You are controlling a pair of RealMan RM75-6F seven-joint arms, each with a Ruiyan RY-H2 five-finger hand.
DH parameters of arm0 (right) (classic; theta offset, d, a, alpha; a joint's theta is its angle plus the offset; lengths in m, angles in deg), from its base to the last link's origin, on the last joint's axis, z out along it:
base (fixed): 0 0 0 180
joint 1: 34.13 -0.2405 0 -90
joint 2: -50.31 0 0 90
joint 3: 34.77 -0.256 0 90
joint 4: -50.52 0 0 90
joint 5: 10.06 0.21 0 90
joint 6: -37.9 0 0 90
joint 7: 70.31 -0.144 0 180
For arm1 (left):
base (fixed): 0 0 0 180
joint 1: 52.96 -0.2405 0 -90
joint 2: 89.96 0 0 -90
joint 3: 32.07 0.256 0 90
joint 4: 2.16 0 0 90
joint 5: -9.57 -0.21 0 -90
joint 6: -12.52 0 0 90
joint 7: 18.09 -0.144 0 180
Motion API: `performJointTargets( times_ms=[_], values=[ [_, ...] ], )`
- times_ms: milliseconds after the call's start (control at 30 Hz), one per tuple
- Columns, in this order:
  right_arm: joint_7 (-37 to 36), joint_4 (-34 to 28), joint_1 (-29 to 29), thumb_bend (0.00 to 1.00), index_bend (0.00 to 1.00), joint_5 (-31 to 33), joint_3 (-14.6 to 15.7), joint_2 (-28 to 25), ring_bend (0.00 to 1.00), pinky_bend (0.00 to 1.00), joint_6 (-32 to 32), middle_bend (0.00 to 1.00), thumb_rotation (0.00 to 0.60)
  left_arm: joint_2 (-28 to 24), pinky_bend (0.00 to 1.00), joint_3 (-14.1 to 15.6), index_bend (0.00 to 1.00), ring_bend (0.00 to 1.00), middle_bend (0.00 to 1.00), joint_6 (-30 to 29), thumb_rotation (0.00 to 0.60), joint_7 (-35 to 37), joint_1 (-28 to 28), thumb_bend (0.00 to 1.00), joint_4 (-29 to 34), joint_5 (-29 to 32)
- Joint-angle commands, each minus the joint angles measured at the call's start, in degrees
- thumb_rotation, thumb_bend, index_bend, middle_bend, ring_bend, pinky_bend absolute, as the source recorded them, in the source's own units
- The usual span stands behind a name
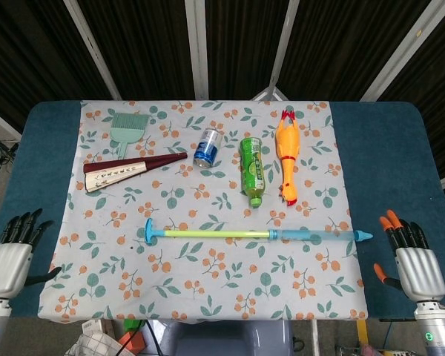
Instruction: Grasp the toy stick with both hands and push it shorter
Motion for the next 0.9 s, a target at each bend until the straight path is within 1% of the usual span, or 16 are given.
performJointTargets(
  times_ms=[33, 167, 233, 367, 567, 733, 900],
  values=[
    [-0.4, 0.0, 0.1, 0.34, 0.00, 0.1, 0.1, -0.2, 0.00, 0.00, 0.3, 0.00, 0.600, 3.4, 0.00, -4.0, 0.27, 0.00, 0.07, 5.5, 0.600, -7.1, 4.1, 0.19, 2.5, 5.7],
    [-1.3, -0.1, 0.1, 0.34, 0.00, -0.5, 0.0, -0.5, 0.00, 0.00, 0.2, 0.00, 0.600, 8.1, 0.00, -7.9, 0.40, 0.00, 0.12, 10.1, 0.600, -13.8, 8.3, 0.26, 2.6, 13.0],
    [-1.5, 0.0, 0.1, 0.34, 0.00, -1.0, 0.0, -0.4, 0.00, 0.00, 0.2, 0.00, 0.600, 10.5, 0.00, -9.3, 0.42, 0.00, 0.14, 11.5, 0.600, -16.7, 10.1, 0.28, 2.6, 16.2],
    [-2.0, 0.0, 0.0, 0.34, 0.00, -1.1, 0.1, -0.5, 0.00, 0.00, 0.6, 0.00, 0.600, 16.1, 0.00, -11.4, 0.44, 0.00, 0.14, 13.2, 0.600, -24.0, 14.1, 0.30, 1.8, 21.2],
    [-2.7, -0.1, 0.2, 0.34, 0.00, -1.6, 0.1, -0.7, 0.00, 0.00, 0.5, 0.00, 0.600, 24.1, 0.00, -14.6, 0.44, 0.00, 0.14, 13.5, 0.600, -31.6, 19.0, 0.34, -0.6, 29.8],
    [-3.2, -0.2, 0.2, 0.34, 0.00, -1.5, 0.1, -0.9, 0.00, 0.00, 0.7, 0.00, 0.600, 28.8, 0.00, -15.7, 0.45, 0.00, 0.14, 13.1, 0.600, -36.3, 22.3, 0.35, -2.8, 34.5],
    [-3.7, -0.5, 0.1, 0.34, 0.00, -1.7, 0.2, -1.2, 0.00, 0.00, 1.2, 0.00, 0.600, 32.4, 0.00, -15.5, 0.46, 0.00, 0.14, 12.5, 0.600, -39.3, 25.0, 0.37, -5.2, 36.7]
  ],
)
